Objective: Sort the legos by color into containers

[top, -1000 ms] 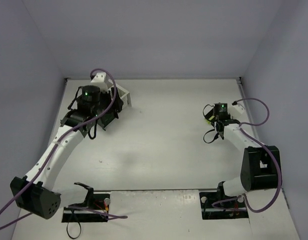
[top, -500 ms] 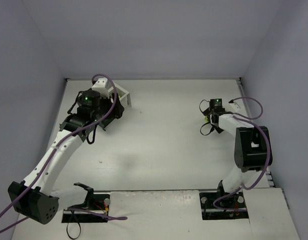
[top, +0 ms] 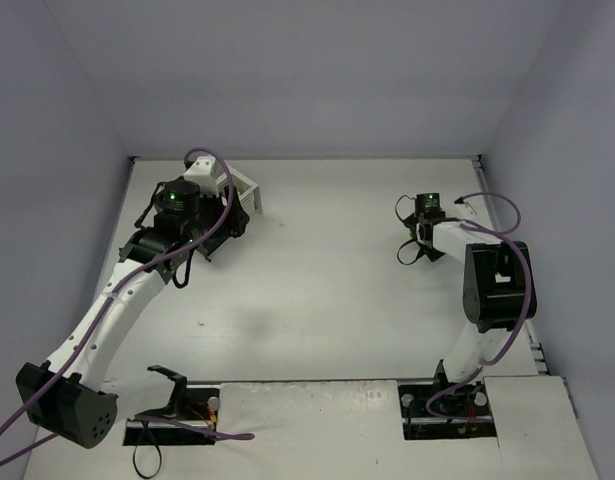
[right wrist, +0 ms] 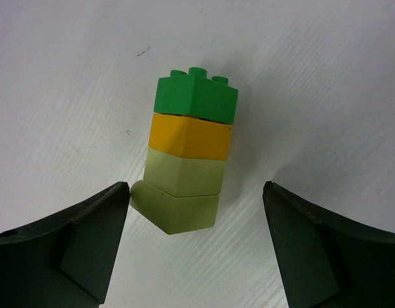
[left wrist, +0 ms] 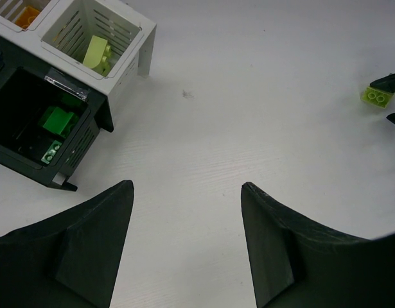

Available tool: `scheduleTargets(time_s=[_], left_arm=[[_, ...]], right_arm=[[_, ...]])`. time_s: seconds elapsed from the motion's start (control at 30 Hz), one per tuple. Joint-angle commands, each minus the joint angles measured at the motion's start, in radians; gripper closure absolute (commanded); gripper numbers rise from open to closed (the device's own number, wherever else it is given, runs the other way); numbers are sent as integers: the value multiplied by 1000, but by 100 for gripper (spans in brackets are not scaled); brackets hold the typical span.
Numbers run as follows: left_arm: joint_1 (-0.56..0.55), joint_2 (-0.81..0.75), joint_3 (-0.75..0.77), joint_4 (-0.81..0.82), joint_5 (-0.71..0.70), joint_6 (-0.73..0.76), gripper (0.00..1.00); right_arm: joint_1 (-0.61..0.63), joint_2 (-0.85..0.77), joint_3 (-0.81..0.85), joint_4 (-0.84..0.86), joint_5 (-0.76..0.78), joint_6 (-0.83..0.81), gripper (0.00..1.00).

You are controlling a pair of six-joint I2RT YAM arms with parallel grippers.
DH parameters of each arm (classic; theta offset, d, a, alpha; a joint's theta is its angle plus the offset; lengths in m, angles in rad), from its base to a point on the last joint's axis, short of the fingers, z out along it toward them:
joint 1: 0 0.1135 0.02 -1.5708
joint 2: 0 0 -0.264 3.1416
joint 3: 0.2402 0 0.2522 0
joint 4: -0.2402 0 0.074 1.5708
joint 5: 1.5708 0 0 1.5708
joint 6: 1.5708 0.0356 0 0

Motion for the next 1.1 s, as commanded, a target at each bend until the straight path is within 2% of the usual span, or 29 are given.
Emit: scheduleTargets(time_s=[0.0,0.13,0.33,0.43,0.53,0.6,0.7,0.73,0.8,0.83,0.9,0.93,1.07], left_arm=[[-7,-3,22,57,20,8,38],[-7,11,22,57,38,2,39],[-7,16,24,59,43,1,38],[-5,16,24,57,41,1,38],[-7,22,24,57,46,1,38],[-7,25,26,57,48,1,38],[-5,25,24,59,49,1,38],[-5,25,26,57,51,1,38],[-7,27,26,57,54,1,38],[-5,25,26,59,60,1,38],[-5,25,24,60,66,1,38],[-7,27,24,62,78,1,38],[-5,30,24,69,98,-1,38]], right_arm=[[-10,4,58,7,48,2,20],[-11,18,69,9,46,-22,27],[-13,35,66,19,26,-48,44],[-13,41,57,25,12,-53,44],[-13,47,53,28,-7,-80,39],[-13,51,52,28,-23,-108,41],[-11,35,29,35,-23,-134,59],[-8,27,11,41,-24,-166,70],[1,-1,-8,65,-32,-209,83],[5,-13,-20,80,-43,-269,92],[30,-54,-57,128,-78,-338,100],[44,-86,-71,148,-89,-414,100],[114,-160,-123,186,-86,-533,100]])
